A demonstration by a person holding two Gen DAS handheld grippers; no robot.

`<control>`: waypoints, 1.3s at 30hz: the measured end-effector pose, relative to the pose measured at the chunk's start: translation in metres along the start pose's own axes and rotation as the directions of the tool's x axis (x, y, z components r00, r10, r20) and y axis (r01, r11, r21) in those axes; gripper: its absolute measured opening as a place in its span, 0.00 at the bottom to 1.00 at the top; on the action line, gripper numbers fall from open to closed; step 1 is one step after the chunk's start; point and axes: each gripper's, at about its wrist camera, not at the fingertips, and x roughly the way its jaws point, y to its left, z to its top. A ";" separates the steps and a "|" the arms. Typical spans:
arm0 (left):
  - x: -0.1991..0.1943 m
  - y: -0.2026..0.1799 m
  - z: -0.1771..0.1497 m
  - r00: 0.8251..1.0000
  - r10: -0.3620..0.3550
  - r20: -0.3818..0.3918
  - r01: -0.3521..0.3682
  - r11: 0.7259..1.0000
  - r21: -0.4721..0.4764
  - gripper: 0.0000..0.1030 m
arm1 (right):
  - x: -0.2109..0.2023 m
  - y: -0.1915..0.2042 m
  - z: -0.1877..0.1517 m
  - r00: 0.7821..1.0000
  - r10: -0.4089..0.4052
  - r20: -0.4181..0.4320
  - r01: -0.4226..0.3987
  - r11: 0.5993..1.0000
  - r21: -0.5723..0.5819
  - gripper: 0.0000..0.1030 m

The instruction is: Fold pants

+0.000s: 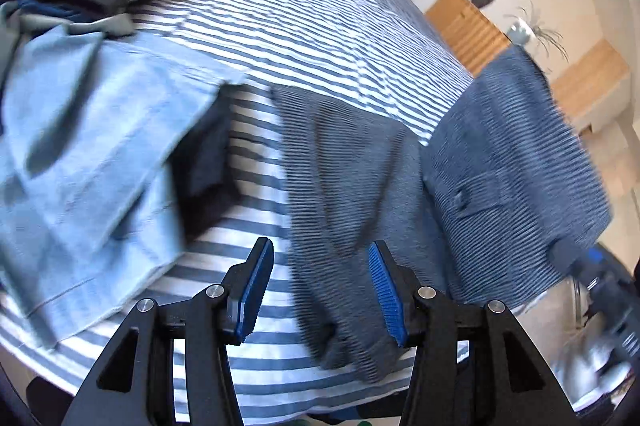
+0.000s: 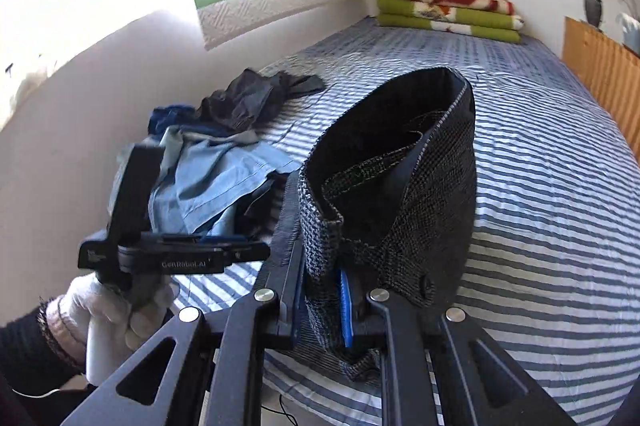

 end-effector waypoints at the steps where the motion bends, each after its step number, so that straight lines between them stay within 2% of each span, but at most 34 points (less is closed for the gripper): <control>1: -0.003 0.009 0.001 1.000 0.010 0.005 -0.010 1.000 -0.018 0.52 | 0.017 0.012 -0.002 1.000 0.016 -0.027 -0.017 0.999 -0.030 0.13; 4: -0.009 0.033 0.000 1.000 0.023 0.002 -0.023 0.997 -0.076 0.52 | 0.073 0.042 -0.017 0.990 0.032 -0.139 -0.047 0.993 -0.107 0.13; 5: -0.018 0.042 -0.001 1.000 0.023 0.004 -0.023 0.996 -0.085 0.52 | 0.093 0.051 -0.025 0.980 0.034 -0.198 -0.062 0.989 -0.136 0.15; 8: -0.023 0.042 0.003 1.000 0.024 0.018 -0.023 0.997 -0.079 0.52 | 0.113 0.059 -0.038 0.968 0.030 -0.250 -0.066 0.989 -0.134 0.19; 12: -0.031 0.032 0.011 0.999 0.007 0.037 -0.006 1.000 -0.031 0.52 | 0.083 0.055 -0.034 0.971 0.119 -0.207 -0.140 0.986 -0.093 0.37; 16: -0.032 -0.003 0.033 0.998 -0.037 0.056 0.033 0.997 0.067 0.52 | 0.034 0.029 -0.030 0.978 0.186 -0.094 -0.188 0.982 -0.005 0.38; 19: -0.023 -0.031 0.049 0.997 -0.065 0.051 0.057 0.987 0.151 0.52 | 0.016 -0.014 -0.036 0.990 0.137 -0.041 -0.130 0.982 0.135 0.38; 21: -0.008 -0.046 0.058 0.997 -0.070 0.037 0.063 0.981 0.185 0.52 | 0.019 -0.045 -0.042 0.993 0.100 -0.056 -0.084 0.968 0.238 0.38; 24: 0.024 -0.061 0.067 0.999 -0.055 -0.003 0.054 0.973 0.225 0.52 | 0.031 -0.065 -0.050 0.991 0.104 -0.081 -0.074 0.949 0.307 0.38; 27: 0.056 -0.050 0.067 0.998 -0.007 -0.057 0.018 0.981 0.194 0.52 | 0.045 -0.072 -0.054 0.988 0.103 -0.118 -0.061 0.948 0.314 0.38; 29: 0.075 -0.036 0.057 0.995 0.067 -0.075 -0.051 0.980 0.192 0.54 | 0.060 -0.073 -0.059 0.984 0.082 -0.159 -0.031 0.954 0.298 0.38; 31: 0.095 -0.014 0.050 0.994 0.041 -0.102 -0.026 0.989 0.143 0.56 | 0.082 -0.076 -0.066 0.969 0.068 -0.238 0.003 0.959 0.285 0.37; 33: 0.088 -0.006 0.049 0.996 0.015 -0.092 -0.006 0.995 0.100 0.56 | 0.093 -0.077 -0.074 0.962 0.065 -0.264 0.012 0.960 0.279 0.37; 36: 0.063 -0.003 0.049 0.999 0.006 -0.045 -0.002 0.997 0.075 0.56 | 0.082 -0.077 -0.067 0.963 0.083 -0.257 -0.014 0.966 0.257 0.37; 37: 0.053 0.000 0.048 1.000 -0.005 -0.031 0.007 0.999 0.054 0.58 | 0.076 -0.080 -0.066 0.966 0.091 -0.244 -0.024 0.965 0.263 0.38; 39: 0.039 0.008 0.042 0.999 -0.027 -0.023 0.027 1.000 0.009 0.69 | 0.063 -0.089 -0.064 0.974 0.079 -0.210 -0.016 0.959 0.283 0.43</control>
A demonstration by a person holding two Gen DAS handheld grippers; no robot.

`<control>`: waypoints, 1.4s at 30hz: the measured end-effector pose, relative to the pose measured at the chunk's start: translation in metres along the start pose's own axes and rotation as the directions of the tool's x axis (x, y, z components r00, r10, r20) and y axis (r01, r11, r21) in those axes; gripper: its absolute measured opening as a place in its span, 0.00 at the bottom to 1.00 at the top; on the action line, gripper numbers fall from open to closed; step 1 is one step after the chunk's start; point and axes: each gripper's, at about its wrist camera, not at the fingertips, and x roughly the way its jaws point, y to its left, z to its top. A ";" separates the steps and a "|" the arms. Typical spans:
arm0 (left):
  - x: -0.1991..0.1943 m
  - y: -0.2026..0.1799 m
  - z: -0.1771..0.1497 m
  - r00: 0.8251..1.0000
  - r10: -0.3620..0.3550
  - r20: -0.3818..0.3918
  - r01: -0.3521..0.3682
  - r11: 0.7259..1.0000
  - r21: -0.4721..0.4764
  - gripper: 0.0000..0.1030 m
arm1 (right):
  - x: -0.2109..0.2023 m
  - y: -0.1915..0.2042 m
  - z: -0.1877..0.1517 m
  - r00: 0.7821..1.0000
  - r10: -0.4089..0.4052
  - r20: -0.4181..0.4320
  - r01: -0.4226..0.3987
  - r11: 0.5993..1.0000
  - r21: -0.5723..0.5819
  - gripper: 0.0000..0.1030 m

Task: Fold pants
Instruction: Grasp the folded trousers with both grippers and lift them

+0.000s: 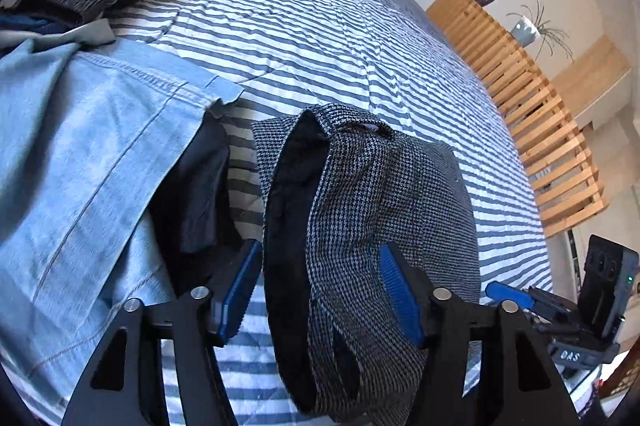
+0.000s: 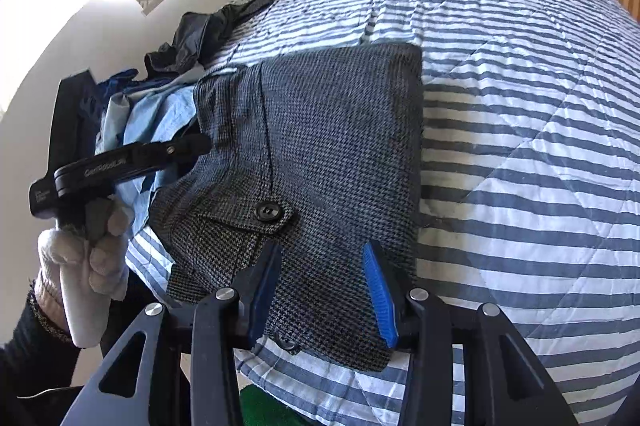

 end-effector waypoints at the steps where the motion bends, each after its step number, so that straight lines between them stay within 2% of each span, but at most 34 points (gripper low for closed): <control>1: -0.004 0.003 -0.004 1.000 -0.009 -0.007 0.009 1.000 -0.015 0.70 | -0.006 -0.007 0.001 1.000 -0.008 0.018 0.008 1.000 0.016 0.47; 3: -0.008 0.007 -0.013 0.999 -0.030 -0.040 0.028 0.999 -0.046 0.75 | -0.011 -0.019 0.003 0.999 -0.021 0.036 0.020 0.999 0.050 0.53; 5: -0.006 0.009 -0.019 0.996 -0.037 -0.081 0.031 0.997 -0.063 0.82 | -0.010 -0.032 0.007 0.999 -0.030 0.029 0.028 0.995 0.093 0.53; 10: 0.015 0.009 -0.029 0.990 -0.022 -0.138 0.013 0.998 -0.068 0.82 | 0.006 -0.042 0.016 1.000 0.017 -0.024 -0.014 0.991 0.132 0.54; 14: 0.028 0.012 -0.034 0.986 -0.043 -0.160 0.026 0.994 -0.107 0.82 | 0.024 -0.044 0.018 0.998 0.030 -0.059 -0.021 0.989 0.148 0.55; 19: 0.034 0.017 -0.033 0.984 -0.099 -0.147 0.077 0.986 -0.145 0.82 | 0.047 -0.060 0.017 0.984 0.161 -0.077 -0.136 0.956 0.260 0.56; 20: 0.035 0.016 -0.033 0.982 -0.115 -0.148 0.094 0.985 -0.142 0.80 | 0.048 -0.062 0.017 0.980 0.188 -0.064 -0.163 0.947 0.276 0.56; 21: 0.037 0.015 -0.034 0.977 -0.141 -0.158 0.119 0.983 -0.143 0.68 | 0.049 -0.063 0.017 0.977 0.205 -0.058 -0.182 0.943 0.280 0.56; 23: 0.039 0.012 -0.037 0.980 -0.120 -0.160 0.101 0.987 -0.125 0.59 | 0.052 -0.060 0.019 0.968 0.241 -0.063 -0.216 0.937 0.274 0.52; 25: 0.038 0.010 -0.039 0.982 -0.113 -0.152 0.098 0.989 -0.107 0.50 | 0.054 -0.054 0.020 0.973 0.218 -0.073 -0.195 0.951 0.241 0.39; 27: 0.036 0.013 -0.041 0.981 -0.131 -0.140 0.114 0.986 -0.125 0.44 | 0.052 -0.050 0.020 0.976 0.205 -0.069 -0.186 0.958 0.220 0.32; 30: 0.028 0.010 -0.042 0.984 -0.127 -0.122 0.113 0.987 -0.118 0.38 | 0.042 -0.045 0.021 0.978 0.205 -0.039 -0.193 0.958 0.213 0.22; 33: 0.015 -0.004 -0.038 0.988 -0.118 -0.102 0.109 0.990 -0.088 0.34 | 0.024 -0.032 0.023 0.985 0.173 -0.006 -0.170 0.975 0.143 0.17; 37: 0.004 -0.033 -0.028 0.983 -0.164 -0.083 0.160 0.986 -0.050 0.33 | -0.009 -0.024 0.033 0.990 0.126 0.056 -0.130 0.989 0.075 0.16; 42: 0.018 -0.089 -0.006 0.965 -0.241 -0.106 0.247 0.967 0.052 0.31 | -0.063 -0.051 0.051 0.989 0.051 0.141 -0.056 0.998 0.035 0.16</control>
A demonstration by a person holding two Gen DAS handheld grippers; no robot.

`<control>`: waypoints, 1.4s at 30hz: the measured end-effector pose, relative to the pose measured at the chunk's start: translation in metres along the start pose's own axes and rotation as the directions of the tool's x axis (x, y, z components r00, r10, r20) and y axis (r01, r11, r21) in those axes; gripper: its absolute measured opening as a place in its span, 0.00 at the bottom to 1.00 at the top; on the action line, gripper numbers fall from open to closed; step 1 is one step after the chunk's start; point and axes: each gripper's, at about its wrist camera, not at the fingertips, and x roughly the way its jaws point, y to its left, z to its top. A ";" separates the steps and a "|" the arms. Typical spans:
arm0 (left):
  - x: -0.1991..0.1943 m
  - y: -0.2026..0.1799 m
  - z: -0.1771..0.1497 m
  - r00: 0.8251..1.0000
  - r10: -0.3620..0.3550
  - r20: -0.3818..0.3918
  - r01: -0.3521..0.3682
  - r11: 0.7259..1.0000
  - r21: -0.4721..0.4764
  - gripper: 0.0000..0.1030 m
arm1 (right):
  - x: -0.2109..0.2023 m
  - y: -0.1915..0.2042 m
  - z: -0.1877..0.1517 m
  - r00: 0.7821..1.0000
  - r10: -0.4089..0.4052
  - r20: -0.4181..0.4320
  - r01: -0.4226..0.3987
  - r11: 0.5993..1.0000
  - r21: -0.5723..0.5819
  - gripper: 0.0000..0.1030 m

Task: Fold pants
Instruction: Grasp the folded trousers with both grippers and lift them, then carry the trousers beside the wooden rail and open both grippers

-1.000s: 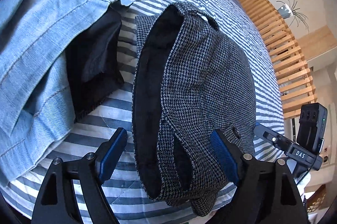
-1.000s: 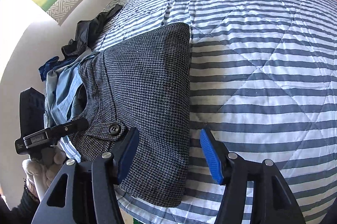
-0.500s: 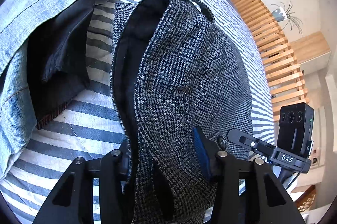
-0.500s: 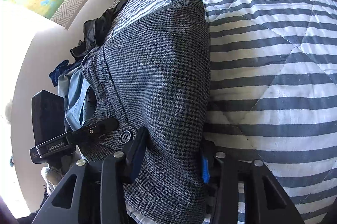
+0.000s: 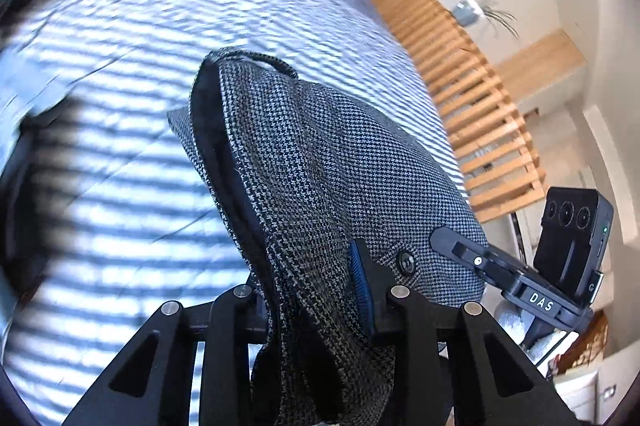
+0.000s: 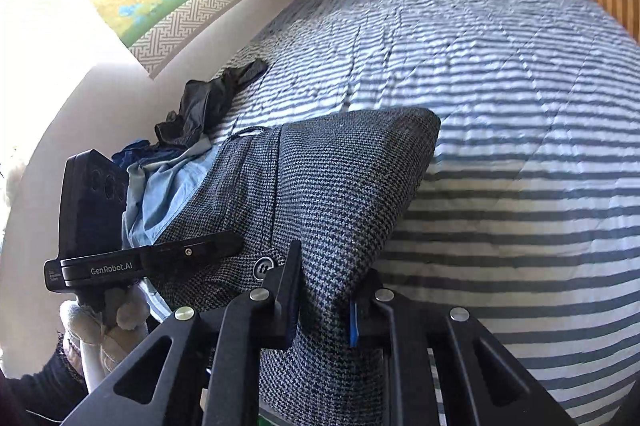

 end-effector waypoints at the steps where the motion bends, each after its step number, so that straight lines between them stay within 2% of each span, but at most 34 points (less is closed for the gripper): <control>1: 0.011 -0.021 0.008 1.000 -0.009 -0.006 0.009 1.000 0.025 0.31 | -0.012 -0.009 0.007 1.000 -0.023 0.014 0.023 1.000 -0.010 0.15; 6: 0.075 -0.096 0.055 0.999 -0.047 -0.023 0.050 0.990 0.135 0.30 | -0.053 -0.051 0.040 0.981 -0.168 0.097 0.173 0.984 -0.042 0.15; 9: 0.124 -0.165 0.112 0.997 -0.076 -0.022 0.079 0.978 0.195 0.30 | -0.076 -0.092 0.062 0.961 -0.234 0.147 0.238 0.971 -0.005 0.15; 12: 0.193 -0.226 0.167 0.995 -0.096 -0.018 0.098 0.963 0.251 0.29 | -0.094 -0.135 0.089 0.936 -0.295 0.191 0.295 0.955 0.033 0.15; 17: 0.298 -0.317 0.236 0.993 -0.121 -0.018 0.120 0.940 0.320 0.29 | -0.112 -0.197 0.134 0.885 -0.395 0.245 0.397 0.917 0.043 0.15; 20: 0.356 -0.351 0.269 0.991 -0.134 -0.008 0.128 0.930 0.345 0.30 | -0.117 -0.234 0.159 0.856 -0.442 0.268 0.446 0.894 0.049 0.15; 21: 0.379 -0.356 0.276 0.993 -0.114 -0.017 0.113 0.928 0.355 0.36 | -0.116 -0.248 0.166 0.850 -0.452 0.268 0.455 0.889 0.055 0.17; 22: 0.406 -0.356 0.284 0.997 -0.059 -0.046 0.071 0.934 0.350 0.42 | -0.112 -0.266 0.172 0.844 -0.476 0.249 0.477 0.877 0.058 0.24; 23: 0.431 -0.352 0.287 0.996 0.005 -0.089 0.024 0.945 0.325 0.54 | -0.104 -0.289 0.179 0.824 -0.531 0.196 0.527 0.846 0.074 0.31; 24: 0.449 -0.345 0.288 0.991 0.049 -0.127 -0.009 0.954 0.298 0.55 | -0.097 -0.312 0.183 0.810 -0.569 0.138 0.558 0.822 0.116 0.42; 25: 0.458 -0.341 0.287 0.989 0.067 -0.135 -0.025 0.955 0.295 0.55 | -0.093 -0.333 0.182 0.786 -0.612 0.087 0.593 0.786 0.173 0.42; 26: 0.462 -0.338 0.285 0.989 0.079 -0.127 -0.037 0.953 0.299 0.55 | -0.093 -0.349 0.178 0.769 -0.636 0.067 0.611 0.761 0.219 0.42; 28: 0.458 -0.328 0.276 0.989 0.058 -0.137 -0.012 0.948 0.318 0.56 | -0.097 -0.362 0.169 0.790 -0.608 0.077 0.570 0.775 0.271 0.42; 29: 0.457 -0.327 0.272 0.988 0.073 -0.139 -0.024 0.943 0.331 0.56 | -0.098 -0.362 0.164 0.797 -0.598 0.087 0.557 0.783 0.276 0.42; 31: 0.447 -0.327 0.261 0.987 0.095 -0.131 -0.040 0.927 0.373 0.56 | -0.096 -0.354 0.156 0.798 -0.595 0.096 0.555 0.788 0.265 0.42; 35: 0.414 -0.320 0.244 0.983 0.142 -0.116 -0.082 0.907 0.413 0.56 | -0.091 -0.319 0.142 0.817 -0.565 0.115 0.530 0.815 0.234 0.42; 40: 0.336 -0.296 0.213 0.978 0.201 -0.055 -0.159 0.891 0.425 0.56 | -0.075 -0.254 0.122 0.866 -0.487 0.115 0.465 0.868 0.175 0.42; 42: 0.295 -0.283 0.194 0.974 0.226 -0.023 -0.194 0.883 0.427 0.56 | -0.067 -0.222 0.113 0.870 -0.480 0.114 0.462 0.873 0.155 0.42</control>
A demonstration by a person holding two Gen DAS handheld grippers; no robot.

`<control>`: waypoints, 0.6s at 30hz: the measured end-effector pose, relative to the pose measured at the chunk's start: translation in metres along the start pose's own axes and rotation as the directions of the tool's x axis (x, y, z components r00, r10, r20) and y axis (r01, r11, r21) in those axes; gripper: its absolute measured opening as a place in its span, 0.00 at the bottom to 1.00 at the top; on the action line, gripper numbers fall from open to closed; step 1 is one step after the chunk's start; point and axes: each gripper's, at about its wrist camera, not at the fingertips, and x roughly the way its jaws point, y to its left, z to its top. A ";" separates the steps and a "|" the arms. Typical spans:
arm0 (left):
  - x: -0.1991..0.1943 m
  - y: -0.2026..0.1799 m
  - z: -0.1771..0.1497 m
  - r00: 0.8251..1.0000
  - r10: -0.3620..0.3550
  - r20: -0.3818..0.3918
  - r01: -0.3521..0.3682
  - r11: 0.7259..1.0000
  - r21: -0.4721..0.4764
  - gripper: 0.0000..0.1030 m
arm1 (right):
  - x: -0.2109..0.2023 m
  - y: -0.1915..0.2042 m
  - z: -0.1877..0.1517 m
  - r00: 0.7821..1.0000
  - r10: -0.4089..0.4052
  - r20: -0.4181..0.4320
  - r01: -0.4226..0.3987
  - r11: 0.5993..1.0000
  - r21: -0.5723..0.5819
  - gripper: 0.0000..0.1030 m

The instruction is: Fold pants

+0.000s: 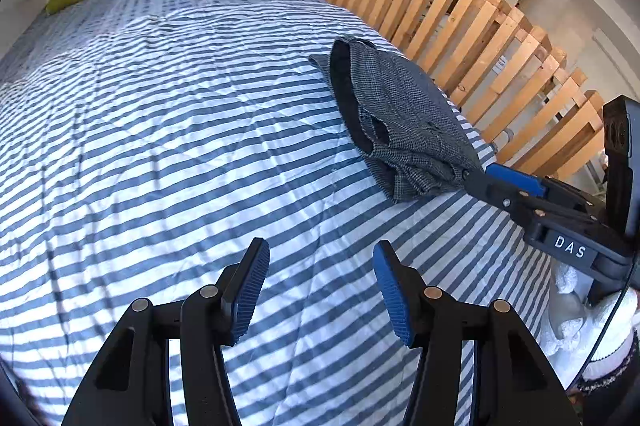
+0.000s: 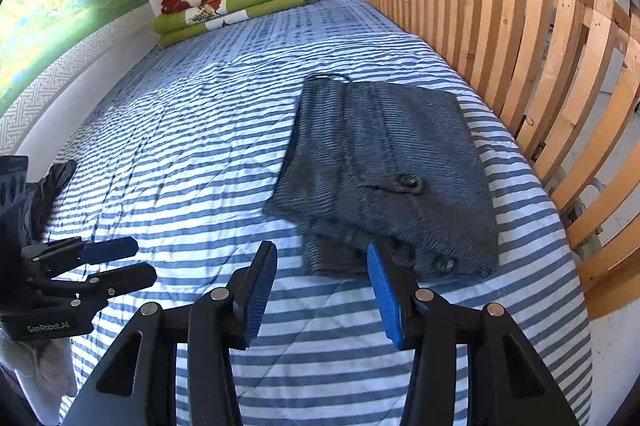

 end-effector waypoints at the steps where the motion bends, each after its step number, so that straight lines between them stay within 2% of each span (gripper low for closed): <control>1: -0.012 0.003 -0.005 1.000 0.016 0.009 -0.016 1.000 -0.002 0.56 | -0.005 0.013 -0.006 1.000 0.002 -0.002 -0.002 1.000 -0.013 0.42; 4: -0.068 0.022 -0.041 0.998 0.053 0.038 -0.053 0.999 0.003 0.57 | -0.028 0.055 -0.029 0.999 -0.021 0.028 0.022 0.998 -0.051 0.42; 9: -0.139 0.028 -0.082 0.992 0.089 0.086 -0.089 0.996 0.000 0.60 | -0.076 0.101 -0.068 0.998 0.007 0.057 -0.004 0.998 -0.059 0.42; 13: -0.190 0.017 -0.120 0.985 0.123 0.121 -0.129 0.991 0.039 0.62 | -0.117 0.126 -0.097 0.997 0.012 0.077 -0.007 0.998 -0.060 0.44; 18: -0.254 -0.009 -0.165 0.980 0.102 0.170 -0.119 0.989 0.091 0.67 | -0.177 0.142 -0.129 0.992 -0.022 0.128 0.028 0.998 -0.047 0.46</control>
